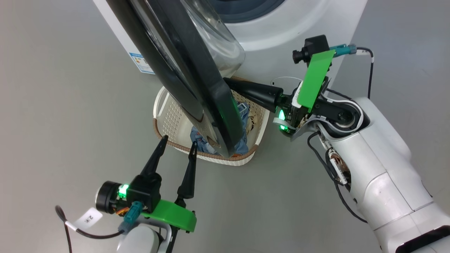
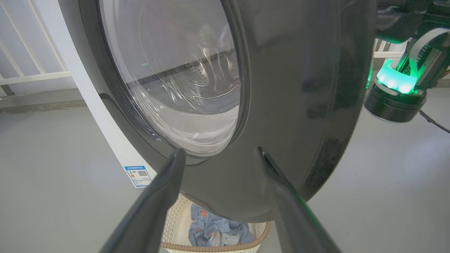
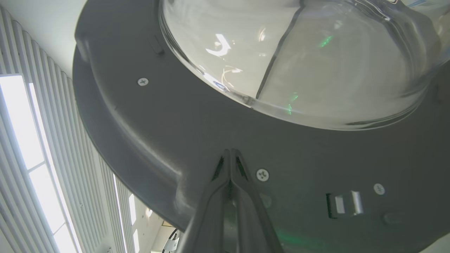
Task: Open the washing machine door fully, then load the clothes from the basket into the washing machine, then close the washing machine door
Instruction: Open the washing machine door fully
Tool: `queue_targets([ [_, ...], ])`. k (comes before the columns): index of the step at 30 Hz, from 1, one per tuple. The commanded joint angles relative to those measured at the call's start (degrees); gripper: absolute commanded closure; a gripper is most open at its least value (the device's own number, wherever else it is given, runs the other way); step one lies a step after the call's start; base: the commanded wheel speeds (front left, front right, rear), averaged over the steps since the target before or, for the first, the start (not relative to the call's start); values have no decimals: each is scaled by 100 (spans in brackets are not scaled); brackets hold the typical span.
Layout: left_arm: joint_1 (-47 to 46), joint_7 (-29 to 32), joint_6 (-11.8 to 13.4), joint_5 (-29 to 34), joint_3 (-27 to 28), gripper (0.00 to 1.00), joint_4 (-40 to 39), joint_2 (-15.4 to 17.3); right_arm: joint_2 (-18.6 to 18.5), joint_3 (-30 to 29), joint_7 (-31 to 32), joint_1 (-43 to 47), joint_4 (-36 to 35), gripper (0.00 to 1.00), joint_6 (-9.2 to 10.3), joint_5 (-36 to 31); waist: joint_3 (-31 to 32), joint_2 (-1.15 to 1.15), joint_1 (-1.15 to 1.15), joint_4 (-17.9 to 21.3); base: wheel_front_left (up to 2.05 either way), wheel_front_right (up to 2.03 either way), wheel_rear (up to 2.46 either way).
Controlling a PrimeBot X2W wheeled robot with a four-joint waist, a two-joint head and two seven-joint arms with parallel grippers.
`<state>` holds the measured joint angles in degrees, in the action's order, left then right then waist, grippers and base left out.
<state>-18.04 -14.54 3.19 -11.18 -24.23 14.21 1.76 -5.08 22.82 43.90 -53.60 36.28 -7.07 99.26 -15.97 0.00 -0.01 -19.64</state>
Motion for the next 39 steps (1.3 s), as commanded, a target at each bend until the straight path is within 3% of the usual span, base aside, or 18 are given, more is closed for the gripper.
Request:
queue_targets([
  [1, 22, -46, -40, 58, 207, 0, -91, 111, 219, 136, -52, 124, -163, 100, -42, 102, 24, 0, 1, -12, 0, 0, 0],
  [13, 75, -46, -41, 61, 255, 0, -101, 111, 220, 301, -235, 159, -107, 100, -42, 282, 103, 0, 1, 33, 0, 0, 0],
  [23, 104, -46, -62, 112, 367, 0, -57, 111, 173, 7, -564, 375, -291, 100, -42, 331, 172, 0, 1, 192, 0, 0, 0],
  [37, 331, -46, -198, 320, 746, 0, 55, 111, -203, -803, -1169, 1790, -1764, 98, -42, 139, 499, 0, 1, 597, 0, 0, 0],
  [38, 353, -46, -207, 332, 777, 0, 58, 111, -210, -874, -1248, 1940, -1894, 53, -42, 106, 526, 0, 1, 629, 0, 0, 0],
  [39, 376, -46, -214, 342, 810, 0, 61, 111, -224, -915, -1303, 2080, -2026, 0, -42, 48, 553, 0, 1, 663, 0, 0, 0],
])
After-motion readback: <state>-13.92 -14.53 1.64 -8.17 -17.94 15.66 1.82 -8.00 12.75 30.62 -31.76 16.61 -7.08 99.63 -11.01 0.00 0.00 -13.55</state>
